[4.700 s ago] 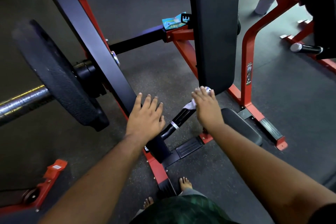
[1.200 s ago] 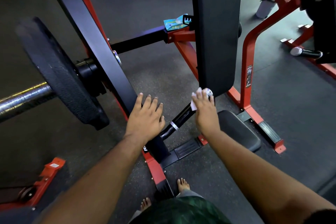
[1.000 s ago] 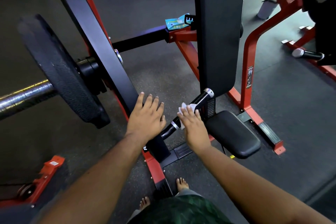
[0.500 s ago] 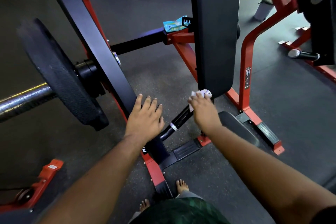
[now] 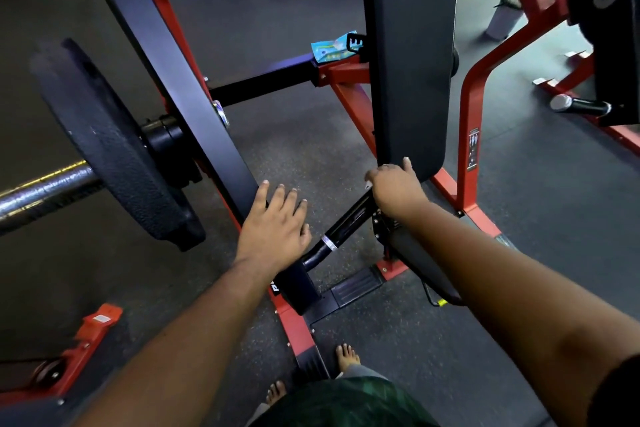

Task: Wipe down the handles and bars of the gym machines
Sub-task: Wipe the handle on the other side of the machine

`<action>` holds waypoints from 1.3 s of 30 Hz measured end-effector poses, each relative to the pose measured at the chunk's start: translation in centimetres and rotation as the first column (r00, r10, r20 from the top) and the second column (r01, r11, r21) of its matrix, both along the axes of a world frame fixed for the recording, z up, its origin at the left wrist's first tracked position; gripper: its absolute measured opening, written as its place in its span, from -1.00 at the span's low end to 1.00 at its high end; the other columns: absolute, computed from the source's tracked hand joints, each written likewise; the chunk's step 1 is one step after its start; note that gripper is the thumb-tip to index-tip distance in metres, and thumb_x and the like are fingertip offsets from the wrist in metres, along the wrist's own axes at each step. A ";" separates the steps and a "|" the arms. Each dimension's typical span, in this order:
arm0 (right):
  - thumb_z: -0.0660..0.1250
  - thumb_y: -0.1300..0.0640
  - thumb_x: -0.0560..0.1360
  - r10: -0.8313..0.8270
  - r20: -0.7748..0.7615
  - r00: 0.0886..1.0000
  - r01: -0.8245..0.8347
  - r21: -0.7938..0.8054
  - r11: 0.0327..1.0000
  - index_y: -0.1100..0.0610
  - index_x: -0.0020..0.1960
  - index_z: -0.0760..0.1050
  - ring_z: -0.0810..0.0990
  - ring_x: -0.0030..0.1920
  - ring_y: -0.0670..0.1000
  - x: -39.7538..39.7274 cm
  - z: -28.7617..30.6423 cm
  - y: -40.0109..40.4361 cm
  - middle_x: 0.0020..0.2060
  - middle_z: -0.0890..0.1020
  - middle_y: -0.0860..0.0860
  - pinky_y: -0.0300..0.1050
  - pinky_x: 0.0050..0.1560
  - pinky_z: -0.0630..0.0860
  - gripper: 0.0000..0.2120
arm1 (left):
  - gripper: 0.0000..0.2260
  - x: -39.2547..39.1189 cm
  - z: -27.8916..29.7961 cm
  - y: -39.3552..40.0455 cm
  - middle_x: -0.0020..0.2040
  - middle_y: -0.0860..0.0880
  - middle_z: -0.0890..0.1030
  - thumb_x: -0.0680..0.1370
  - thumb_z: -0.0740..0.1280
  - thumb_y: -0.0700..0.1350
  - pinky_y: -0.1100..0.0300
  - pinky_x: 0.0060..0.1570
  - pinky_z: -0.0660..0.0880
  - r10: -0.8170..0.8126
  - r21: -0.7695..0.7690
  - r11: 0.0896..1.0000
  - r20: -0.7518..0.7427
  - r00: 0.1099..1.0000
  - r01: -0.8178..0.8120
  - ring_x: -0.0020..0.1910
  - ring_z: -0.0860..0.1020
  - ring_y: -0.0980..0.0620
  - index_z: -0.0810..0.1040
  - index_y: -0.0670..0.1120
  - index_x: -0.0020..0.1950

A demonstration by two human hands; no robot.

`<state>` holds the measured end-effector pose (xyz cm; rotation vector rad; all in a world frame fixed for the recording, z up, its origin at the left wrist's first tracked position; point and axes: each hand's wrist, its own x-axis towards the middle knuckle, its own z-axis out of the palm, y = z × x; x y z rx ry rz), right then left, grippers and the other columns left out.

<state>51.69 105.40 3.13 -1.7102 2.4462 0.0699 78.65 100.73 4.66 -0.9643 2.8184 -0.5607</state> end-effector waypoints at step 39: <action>0.25 0.31 0.57 0.389 0.475 0.789 -0.022 -0.611 0.791 0.10 0.36 0.58 0.50 0.32 -0.19 18.1 -2.7 11.2 0.29 0.62 -0.06 -0.38 0.38 0.29 -0.60 | -0.34 10.2 -3.4 6.8 0.67 -0.12 0.15 0.54 0.28 0.15 -0.25 0.56 0.15 0.187 0.173 0.976 -0.325 0.927 -0.136 0.65 0.12 -0.12 0.28 -0.01 0.62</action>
